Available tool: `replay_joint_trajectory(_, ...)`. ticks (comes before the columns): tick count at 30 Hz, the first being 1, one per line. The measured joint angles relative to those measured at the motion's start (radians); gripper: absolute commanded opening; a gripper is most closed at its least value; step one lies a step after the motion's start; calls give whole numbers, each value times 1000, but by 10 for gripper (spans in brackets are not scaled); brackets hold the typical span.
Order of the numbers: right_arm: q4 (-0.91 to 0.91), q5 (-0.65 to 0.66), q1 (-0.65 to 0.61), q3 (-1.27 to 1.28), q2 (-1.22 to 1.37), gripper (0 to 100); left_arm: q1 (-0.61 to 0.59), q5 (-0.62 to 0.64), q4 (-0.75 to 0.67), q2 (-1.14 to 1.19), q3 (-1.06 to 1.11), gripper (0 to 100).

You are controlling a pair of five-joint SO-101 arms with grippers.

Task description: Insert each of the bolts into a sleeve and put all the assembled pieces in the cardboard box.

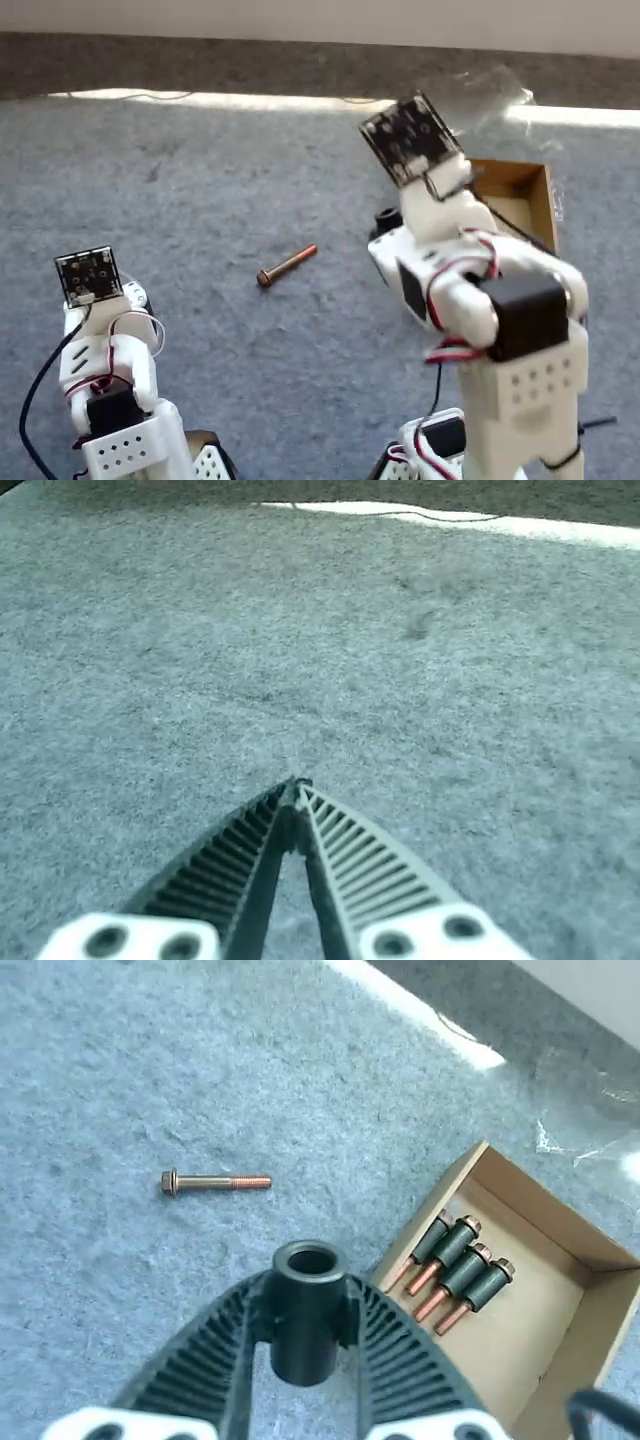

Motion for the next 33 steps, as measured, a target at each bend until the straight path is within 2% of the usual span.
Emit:
replay_joint_trajectory(5, -101, 0, 3, 230, -193, 3, 0, 0, 0, 0, 0, 5)
replay_joint_trajectory(10, -241, 0, 84, 465, -350, 3, 54, -2, 12, 0, 2, 5)
replay_joint_trajectory(13, -308, -8, 137, 601, -425, 4, 84, -60, 34, 0, 2, 5)
replay_joint_trajectory(21, -479, -149, 176, 918, -606, 4, 126, -106, 34, 0, 2, 5)
replay_joint_trajectory(33, -519, -157, 178, 1198, -948, 4, 140, -109, 57, 0, 2, 5)
